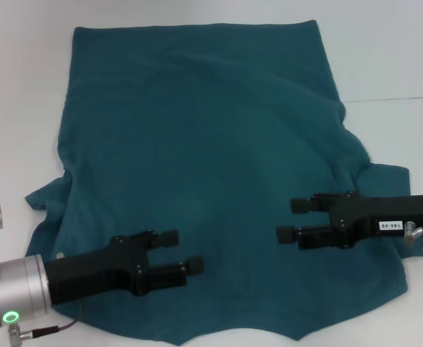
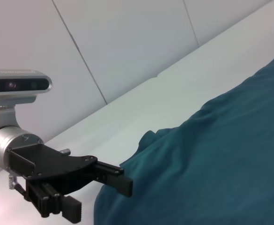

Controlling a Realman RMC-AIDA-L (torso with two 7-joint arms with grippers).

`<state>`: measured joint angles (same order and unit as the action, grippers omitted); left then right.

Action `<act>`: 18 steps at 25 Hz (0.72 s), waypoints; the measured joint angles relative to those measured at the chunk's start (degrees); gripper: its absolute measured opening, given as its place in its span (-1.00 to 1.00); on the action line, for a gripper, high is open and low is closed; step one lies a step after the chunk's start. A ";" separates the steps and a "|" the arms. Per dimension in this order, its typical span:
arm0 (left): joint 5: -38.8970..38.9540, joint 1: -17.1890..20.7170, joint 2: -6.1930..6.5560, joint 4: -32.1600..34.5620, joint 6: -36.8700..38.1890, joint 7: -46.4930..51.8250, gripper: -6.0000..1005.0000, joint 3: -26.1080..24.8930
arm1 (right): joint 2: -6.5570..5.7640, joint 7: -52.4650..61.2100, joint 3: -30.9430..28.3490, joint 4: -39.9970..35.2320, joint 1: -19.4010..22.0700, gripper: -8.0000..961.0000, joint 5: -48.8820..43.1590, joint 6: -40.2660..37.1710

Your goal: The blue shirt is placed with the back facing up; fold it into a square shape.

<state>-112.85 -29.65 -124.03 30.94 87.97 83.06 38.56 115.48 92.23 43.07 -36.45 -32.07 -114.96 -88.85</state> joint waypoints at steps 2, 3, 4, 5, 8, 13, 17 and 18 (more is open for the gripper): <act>0.01 0.00 0.01 0.00 0.00 0.00 0.74 -0.10 | 0.07 -0.01 0.00 0.00 -0.04 0.92 0.00 0.00; 0.01 0.03 0.01 0.01 0.00 -0.01 0.74 -0.14 | 0.09 -0.04 0.00 0.00 -0.06 0.92 0.00 0.00; 0.01 0.07 0.01 0.04 0.00 -0.06 0.74 -0.20 | 0.12 -0.06 0.02 0.00 -0.08 0.92 0.00 0.00; 0.01 0.11 0.01 0.06 0.00 -0.10 0.74 -0.32 | 0.14 -0.07 0.04 0.00 -0.10 0.92 0.00 0.00; 0.01 0.16 0.02 0.07 0.00 -0.14 0.74 -0.66 | 0.22 -0.09 0.04 0.00 -0.10 0.91 -0.07 0.00; 0.01 0.16 0.02 0.07 -0.69 -0.12 0.74 -1.20 | 0.34 -0.41 0.01 -0.02 -0.05 0.91 -0.01 0.00; 0.00 0.23 0.01 0.06 -5.38 1.74 0.74 -4.57 | 0.51 -0.12 -0.07 -0.02 -0.03 0.91 0.08 0.01; 0.00 0.27 0.02 0.05 -6.67 2.33 0.74 -5.40 | 0.63 -0.02 -0.09 -0.02 -0.04 0.91 0.08 0.07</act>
<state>-112.85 -29.38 -124.01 30.99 81.30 85.39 33.17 116.11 92.21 42.97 -36.47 -32.10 -114.87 -88.78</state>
